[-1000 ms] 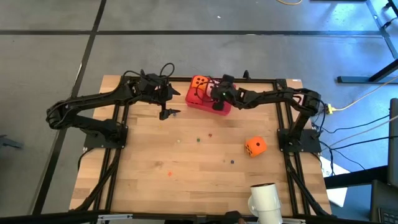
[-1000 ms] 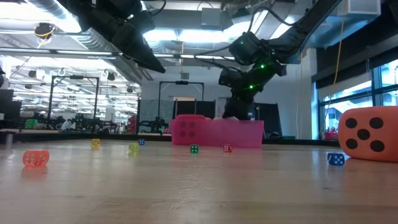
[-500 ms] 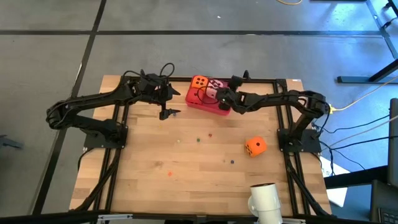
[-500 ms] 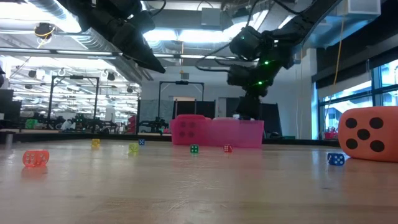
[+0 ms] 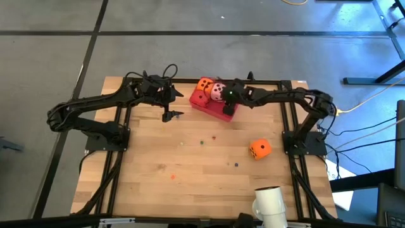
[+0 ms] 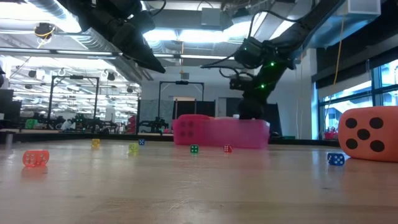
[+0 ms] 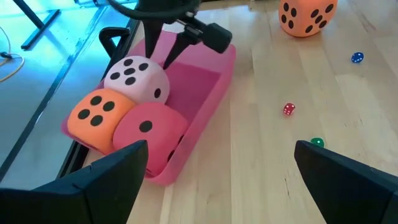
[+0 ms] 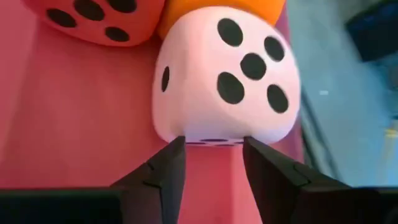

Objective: Pick & Place Dice
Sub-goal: Put the large pink die into the red bin, then put the large orange die into the red bin

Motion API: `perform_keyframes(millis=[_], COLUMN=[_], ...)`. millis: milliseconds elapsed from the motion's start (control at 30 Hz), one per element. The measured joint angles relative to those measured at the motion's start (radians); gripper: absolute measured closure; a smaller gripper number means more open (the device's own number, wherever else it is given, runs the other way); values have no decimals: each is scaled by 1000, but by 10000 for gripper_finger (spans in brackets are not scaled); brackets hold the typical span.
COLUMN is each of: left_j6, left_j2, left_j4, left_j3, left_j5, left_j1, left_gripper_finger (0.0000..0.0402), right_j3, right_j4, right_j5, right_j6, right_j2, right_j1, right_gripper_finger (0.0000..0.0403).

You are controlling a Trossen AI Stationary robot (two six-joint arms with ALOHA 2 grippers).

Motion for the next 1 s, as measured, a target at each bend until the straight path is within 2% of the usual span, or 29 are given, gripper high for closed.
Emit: perform_keyframes(millis=[100, 200, 433, 600, 733, 833, 1000], left_j6=[1, 10, 18, 18, 18, 18, 17], left_j2=[0, 0, 0, 0, 0, 0, 0], left_j4=[0, 0, 0, 0, 0, 0, 0], left_j3=[0, 0, 0, 0, 0, 0, 0], left_j5=[0, 0, 0, 0, 0, 0, 0], left_j1=[0, 0, 0, 0, 0, 0, 0], left_gripper_finger=[2, 2, 2, 2, 2, 2, 2], right_j3=[0, 0, 0, 0, 1, 1, 1], right_j4=[-27, -10, 4, -35, -169, -308, -480], right_j5=[-101, -148, -147, -54, -37, -85, -102], right_j6=[82, 124, 123, 119, 139, 198, 312], right_j2=[0, 0, -3, -54, -151, -242, -346], right_j1=[-51, -84, -86, -49, -7, 27, 88], right_gripper_finger=[255, 267, 292, 301, 303, 301, 273])
